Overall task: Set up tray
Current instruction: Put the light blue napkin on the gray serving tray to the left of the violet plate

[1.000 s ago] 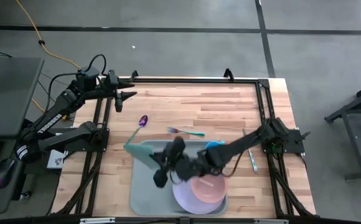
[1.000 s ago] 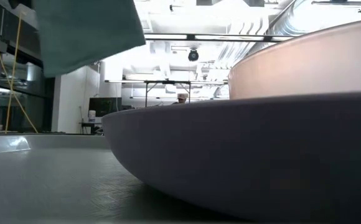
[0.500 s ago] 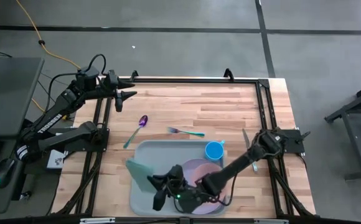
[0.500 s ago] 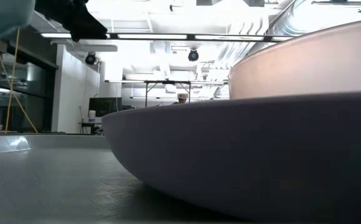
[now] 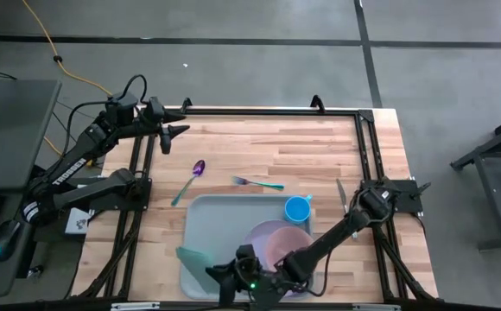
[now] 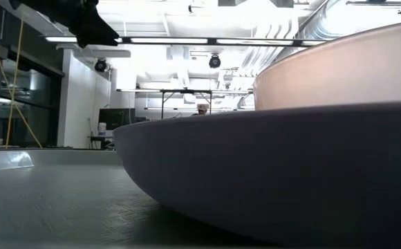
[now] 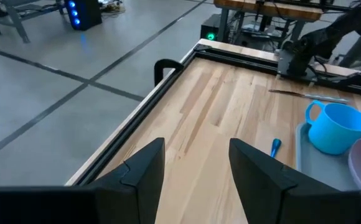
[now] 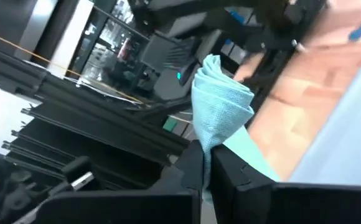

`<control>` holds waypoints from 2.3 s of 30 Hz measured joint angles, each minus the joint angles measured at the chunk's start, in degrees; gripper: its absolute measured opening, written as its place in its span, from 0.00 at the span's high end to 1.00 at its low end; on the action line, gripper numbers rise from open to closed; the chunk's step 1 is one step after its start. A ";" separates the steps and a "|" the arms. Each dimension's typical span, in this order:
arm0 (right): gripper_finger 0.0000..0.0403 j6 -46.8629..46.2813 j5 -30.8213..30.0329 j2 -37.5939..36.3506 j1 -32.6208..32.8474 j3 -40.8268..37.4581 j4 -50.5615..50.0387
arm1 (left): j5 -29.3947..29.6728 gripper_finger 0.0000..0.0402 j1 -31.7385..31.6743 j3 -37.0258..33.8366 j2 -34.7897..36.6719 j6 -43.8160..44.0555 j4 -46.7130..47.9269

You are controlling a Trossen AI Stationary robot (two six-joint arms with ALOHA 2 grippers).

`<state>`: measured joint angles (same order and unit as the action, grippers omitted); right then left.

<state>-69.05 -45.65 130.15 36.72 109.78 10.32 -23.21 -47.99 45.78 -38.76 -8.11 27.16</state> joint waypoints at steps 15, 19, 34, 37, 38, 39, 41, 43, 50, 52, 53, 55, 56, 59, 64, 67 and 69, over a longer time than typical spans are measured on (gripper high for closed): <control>1.00 -1.69 -1.47 7.64 -5.00 -0.04 2.57 | 1.75 0.47 0.00 0.00 0.00 0.57 -0.02; 1.00 -2.03 -1.23 7.62 -6.46 -0.02 -0.54 | 1.35 0.47 0.00 0.00 0.00 0.93 -0.02; 1.00 -7.03 4.05 7.62 -7.79 -0.02 -17.55 | 0.32 0.47 0.00 0.00 0.00 0.97 0.12; 1.00 -7.05 4.25 7.62 -8.42 -0.02 -19.19 | 0.23 0.47 0.00 0.00 0.00 0.99 0.20; 1.00 -7.03 4.27 7.62 -8.65 -0.02 -19.35 | 0.21 0.47 0.00 0.00 0.00 0.99 0.20; 1.00 -7.01 4.39 7.62 -8.90 -0.02 -19.65 | 0.10 0.47 0.00 0.00 0.00 0.99 0.20; 1.00 -6.93 5.15 7.62 -9.43 -0.02 -20.40 | -0.03 0.47 0.00 0.00 0.00 0.99 0.22; 1.00 -6.61 5.64 7.62 -9.89 -0.02 -20.73 | -0.25 0.47 0.00 0.00 0.00 0.99 0.22; 1.00 -6.96 6.37 7.58 -10.99 -0.02 -22.84 | -0.27 0.47 0.00 0.00 0.01 0.99 0.63; 1.00 -7.01 6.81 7.58 -11.25 -0.02 -23.59 | -0.29 0.47 0.00 0.00 0.01 0.98 1.24; 1.00 -7.13 7.01 7.58 -11.29 -0.02 -23.91 | -0.29 0.47 0.00 0.00 0.02 0.97 1.58; 1.00 -7.84 7.07 7.58 -11.29 -0.02 -24.85 | -0.29 0.47 0.00 0.00 0.00 0.95 2.02; 1.00 -7.99 7.09 7.58 -11.29 -0.02 -25.26 | -0.29 0.47 0.00 0.00 0.02 0.95 2.20; 1.00 -8.08 7.17 7.58 -11.27 -0.02 -26.24 | -0.29 0.47 0.00 0.00 0.02 0.95 2.78; 1.00 -8.11 8.73 7.40 -11.67 -0.02 -28.64 | -0.29 0.47 0.00 0.00 0.02 0.95 2.99; 1.00 -8.10 8.90 7.14 -12.04 -0.02 -30.44 | -0.32 0.47 0.00 0.00 0.02 0.94 2.98; 1.00 -8.06 9.35 6.75 -12.38 -0.02 -31.74 | -0.32 0.47 0.01 0.00 0.01 0.95 2.98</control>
<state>-77.11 -36.30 136.91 24.35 109.75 -21.42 -23.53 -47.98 45.78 -38.75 -7.16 30.14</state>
